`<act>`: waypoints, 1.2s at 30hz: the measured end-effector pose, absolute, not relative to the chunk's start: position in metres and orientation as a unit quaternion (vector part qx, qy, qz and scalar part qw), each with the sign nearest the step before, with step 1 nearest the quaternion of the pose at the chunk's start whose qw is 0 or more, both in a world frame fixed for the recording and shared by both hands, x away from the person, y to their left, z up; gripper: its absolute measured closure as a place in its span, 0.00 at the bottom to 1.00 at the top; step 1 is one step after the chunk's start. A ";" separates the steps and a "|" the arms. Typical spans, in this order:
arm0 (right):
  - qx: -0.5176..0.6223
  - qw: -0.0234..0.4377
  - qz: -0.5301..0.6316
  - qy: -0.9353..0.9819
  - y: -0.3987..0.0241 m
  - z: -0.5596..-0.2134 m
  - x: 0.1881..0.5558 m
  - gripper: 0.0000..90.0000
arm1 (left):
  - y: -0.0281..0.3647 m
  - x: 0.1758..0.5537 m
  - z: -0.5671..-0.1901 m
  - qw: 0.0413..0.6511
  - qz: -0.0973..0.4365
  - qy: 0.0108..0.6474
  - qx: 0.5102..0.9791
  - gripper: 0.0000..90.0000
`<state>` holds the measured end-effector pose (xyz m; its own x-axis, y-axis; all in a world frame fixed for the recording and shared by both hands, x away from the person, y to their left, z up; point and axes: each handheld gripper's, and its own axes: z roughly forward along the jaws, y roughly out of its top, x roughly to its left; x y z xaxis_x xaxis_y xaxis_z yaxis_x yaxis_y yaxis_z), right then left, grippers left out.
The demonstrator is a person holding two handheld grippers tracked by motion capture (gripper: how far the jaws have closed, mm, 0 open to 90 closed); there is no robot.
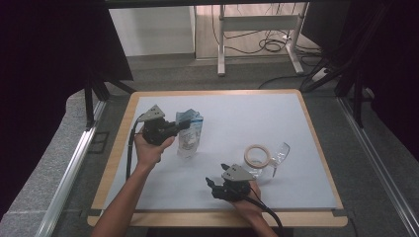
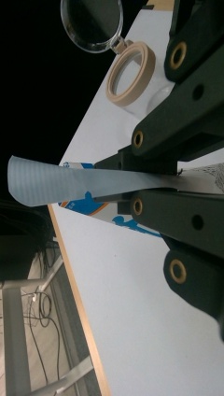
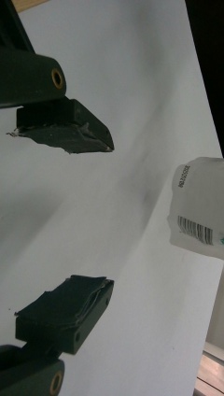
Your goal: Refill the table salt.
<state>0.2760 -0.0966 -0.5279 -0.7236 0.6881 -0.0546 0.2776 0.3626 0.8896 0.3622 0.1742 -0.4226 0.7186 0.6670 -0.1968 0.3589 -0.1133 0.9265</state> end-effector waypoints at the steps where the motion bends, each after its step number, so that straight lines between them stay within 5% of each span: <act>1: 0.302 0.215 0.477 0.797 -0.096 -0.528 0.277 0.32 | 0.173 0.361 -0.422 0.567 0.135 0.348 0.734 1.00; 36: 0.290 0.288 0.410 0.815 -0.080 -0.535 0.287 0.28 | 0.126 0.311 -0.401 0.581 0.087 0.312 0.747 1.00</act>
<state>0.2874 -0.0799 -0.5347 -0.6654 0.7094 -0.2324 0.2369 0.4959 0.8355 0.3110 0.1258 -0.4011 0.7903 0.5671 -0.2319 0.3641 -0.1303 0.9222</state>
